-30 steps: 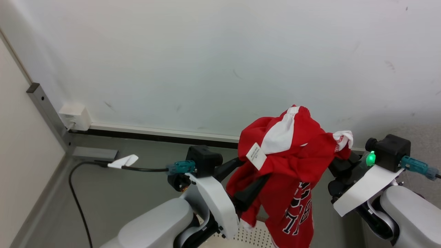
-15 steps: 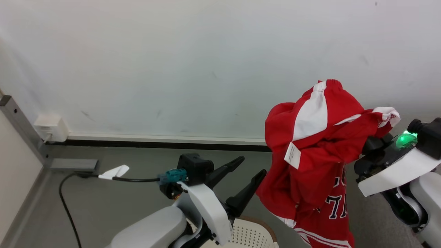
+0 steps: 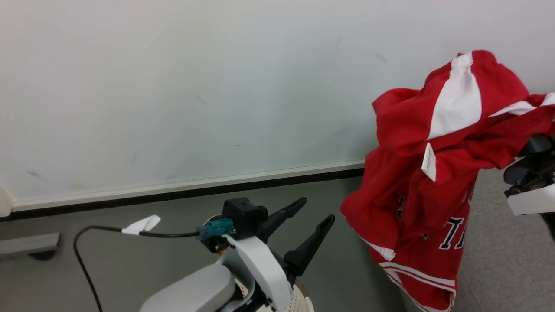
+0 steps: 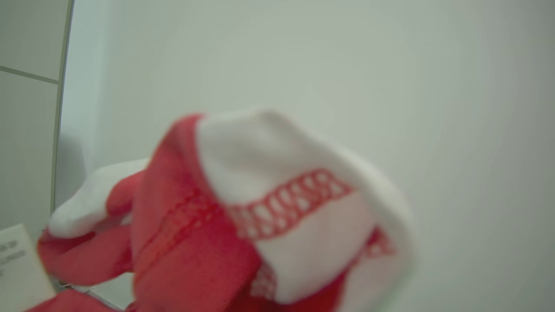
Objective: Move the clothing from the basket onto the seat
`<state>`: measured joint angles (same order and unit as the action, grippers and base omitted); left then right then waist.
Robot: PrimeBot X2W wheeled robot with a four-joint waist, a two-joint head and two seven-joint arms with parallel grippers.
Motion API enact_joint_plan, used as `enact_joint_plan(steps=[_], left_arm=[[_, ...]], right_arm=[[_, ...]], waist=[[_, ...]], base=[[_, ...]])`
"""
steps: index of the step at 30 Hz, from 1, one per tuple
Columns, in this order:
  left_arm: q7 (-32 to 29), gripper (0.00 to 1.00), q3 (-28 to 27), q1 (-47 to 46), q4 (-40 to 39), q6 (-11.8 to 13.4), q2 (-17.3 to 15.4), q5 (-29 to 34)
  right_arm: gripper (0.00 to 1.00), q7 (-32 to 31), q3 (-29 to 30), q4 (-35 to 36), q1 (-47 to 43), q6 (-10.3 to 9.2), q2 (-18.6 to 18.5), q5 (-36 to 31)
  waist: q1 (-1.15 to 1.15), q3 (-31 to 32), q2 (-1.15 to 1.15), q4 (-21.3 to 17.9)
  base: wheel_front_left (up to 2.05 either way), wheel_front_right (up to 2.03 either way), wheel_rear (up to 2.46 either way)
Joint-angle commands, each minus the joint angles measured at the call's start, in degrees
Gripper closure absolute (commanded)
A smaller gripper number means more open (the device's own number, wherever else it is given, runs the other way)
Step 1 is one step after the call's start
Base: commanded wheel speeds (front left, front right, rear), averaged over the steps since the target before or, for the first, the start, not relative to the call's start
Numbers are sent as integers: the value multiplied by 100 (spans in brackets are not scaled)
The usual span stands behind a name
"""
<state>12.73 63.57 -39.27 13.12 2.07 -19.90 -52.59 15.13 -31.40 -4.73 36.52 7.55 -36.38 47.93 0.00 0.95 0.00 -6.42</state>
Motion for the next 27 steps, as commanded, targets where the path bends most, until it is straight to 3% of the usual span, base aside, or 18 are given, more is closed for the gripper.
enact_joint_plan(steps=[1, 16, 21, 27], left_arm=[[48, 0, -12, 55, -9, 6, -21, 69], [106, 0, -12, -89, -83, -16, -23, 197], [85, 0, 8, -172, -113, -17, -12, 260], [-7, 0, 38, -326, -163, -57, -80, 312]], right_arm=[[100, 2, 80, 71, 58, -12, -65, -58], [100, -76, 1129, 677, -258, -12, -495, -202], [100, -176, 1263, 854, -176, -12, -517, -188], [100, -374, 1470, 928, 214, -12, -668, -71]], waist=[[0, -53, 0, -268], [0, -312, 0, -1465], [0, -497, 0, -1566], [0, -872, 0, -1416]], base=[[0, 0, 0], [0, 0, 0], [0, 0, 0], [0, 0, 0]])
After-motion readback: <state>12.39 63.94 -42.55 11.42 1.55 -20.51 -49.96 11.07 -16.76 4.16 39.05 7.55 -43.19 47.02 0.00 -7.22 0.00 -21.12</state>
